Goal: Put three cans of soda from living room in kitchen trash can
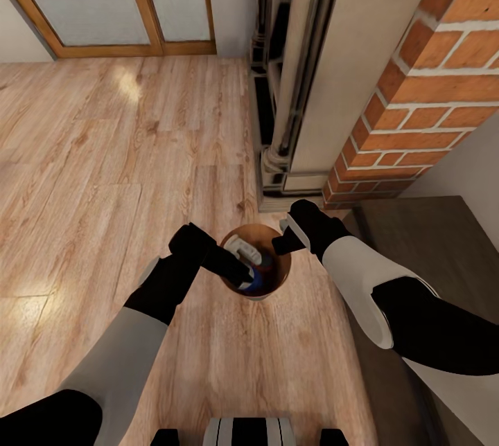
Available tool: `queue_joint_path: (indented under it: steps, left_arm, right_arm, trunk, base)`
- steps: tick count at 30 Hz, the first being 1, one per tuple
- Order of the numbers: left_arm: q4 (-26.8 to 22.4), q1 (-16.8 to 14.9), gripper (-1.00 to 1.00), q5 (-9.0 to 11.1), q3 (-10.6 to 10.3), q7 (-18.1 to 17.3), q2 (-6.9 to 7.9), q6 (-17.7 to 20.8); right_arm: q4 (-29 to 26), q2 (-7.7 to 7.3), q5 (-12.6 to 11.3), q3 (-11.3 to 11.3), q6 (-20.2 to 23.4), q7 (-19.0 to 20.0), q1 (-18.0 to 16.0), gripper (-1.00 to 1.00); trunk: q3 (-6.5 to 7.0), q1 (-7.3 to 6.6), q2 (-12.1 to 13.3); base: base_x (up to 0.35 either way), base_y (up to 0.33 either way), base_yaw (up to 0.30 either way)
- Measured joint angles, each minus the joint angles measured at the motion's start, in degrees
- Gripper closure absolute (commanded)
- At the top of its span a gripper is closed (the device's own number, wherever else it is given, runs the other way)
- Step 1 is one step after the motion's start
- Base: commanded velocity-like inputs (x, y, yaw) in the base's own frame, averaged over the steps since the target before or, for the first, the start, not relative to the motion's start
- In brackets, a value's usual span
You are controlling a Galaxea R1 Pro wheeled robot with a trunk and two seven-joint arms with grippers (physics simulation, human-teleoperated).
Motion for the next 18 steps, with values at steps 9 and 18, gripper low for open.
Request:
queue_joint_path:
  steps: [9, 18]
  left_arm:
    - [0.19, -0.06, 1.00, 3.77, 0.00, 4.44, -0.03, 0.01]
    - [0.20, -0.06, 1.00, 3.98, 0.00, 4.79, -0.03, 0.01]
  right_arm:
    - [0.07, 0.00, -0.06, 0.01, 0.00, 0.07, 0.00, 1.00]
    - [0.12, 0.00, -0.03, 0.01, 0.00, 0.07, 0.00, 1.00]
  trunk:
    - [0.00, 0.00, 0.00]
    - [0.00, 0.00, 0.00]
  base:
    - [0.000, 0.000, 0.000]
    - [0.000, 0.000, 0.000]
